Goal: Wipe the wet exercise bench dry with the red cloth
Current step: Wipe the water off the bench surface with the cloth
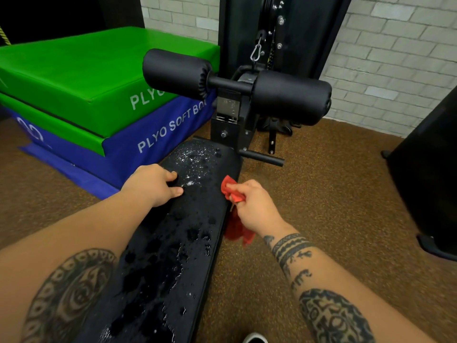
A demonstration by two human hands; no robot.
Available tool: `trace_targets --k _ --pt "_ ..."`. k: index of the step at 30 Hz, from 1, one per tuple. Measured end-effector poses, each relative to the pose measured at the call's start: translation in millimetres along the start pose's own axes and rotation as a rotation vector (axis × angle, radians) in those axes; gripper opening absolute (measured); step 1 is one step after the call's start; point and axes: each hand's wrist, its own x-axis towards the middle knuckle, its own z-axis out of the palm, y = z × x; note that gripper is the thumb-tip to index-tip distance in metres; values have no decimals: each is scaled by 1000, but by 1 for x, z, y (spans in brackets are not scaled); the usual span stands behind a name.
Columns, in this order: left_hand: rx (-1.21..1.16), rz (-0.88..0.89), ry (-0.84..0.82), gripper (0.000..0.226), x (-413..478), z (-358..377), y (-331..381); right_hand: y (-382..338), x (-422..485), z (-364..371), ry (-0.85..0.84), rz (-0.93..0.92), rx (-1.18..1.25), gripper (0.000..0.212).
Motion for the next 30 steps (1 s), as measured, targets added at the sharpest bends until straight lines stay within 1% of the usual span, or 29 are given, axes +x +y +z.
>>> trace_targets --k 2,4,5,6,8,9,10,13,15,17,19,20,21,23,24,26,28,30 --pt "10 -2 -7 60 0 -1 1 -4 -4 -18 -157 -19 8 31" --pt "15 -7 -15 61 -1 -1 1 -9 0 -38 -312 -9 -79 28" --pt "14 -10 -15 62 -1 -1 1 -11 5 -43 -319 -4 -140 27" --pt "14 -10 -14 62 -1 0 -1 -13 11 -43 -261 -11 -170 28" --pt "26 -3 -5 61 -1 2 -1 -14 27 -31 -69 -32 -169 28" --pt "31 -1 3 60 -1 2 -2 -14 37 -21 -6 -38 -177 27" --pt "30 -1 6 60 -1 2 -2 -15 44 -11 9 -40 -208 28" --pt "16 -13 -2 60 0 2 -2 -15 49 8 -8 -77 -381 33" --pt "14 -16 -5 61 -1 1 -1 -17 43 4 -37 -140 -391 34" --pt "6 -16 -5 61 -2 -2 1 -20 34 -7 -154 -198 -336 32" --pt "7 -19 -9 61 -4 -3 3 -27 32 -26 -322 -176 -336 30" --pt "10 -20 -12 61 -5 -3 3 -31 34 -33 -368 -151 -377 28" --pt "12 -18 -17 61 -5 -3 3 -34 38 -36 -359 -138 -413 27" --pt "22 -11 -18 61 -5 -3 4 -38 40 -31 -249 -149 -440 31" --pt "22 -13 -13 61 -5 -3 5 -38 37 -22 -202 -170 -443 33" --pt "20 -16 -5 61 -5 -3 3 -35 23 -5 -165 -226 -439 35" --pt "27 -13 6 62 -3 -2 0 -32 11 -7 -206 -241 -354 34" --pt "31 3 6 63 -3 -2 1 -30 7 -25 -338 -217 -249 34"
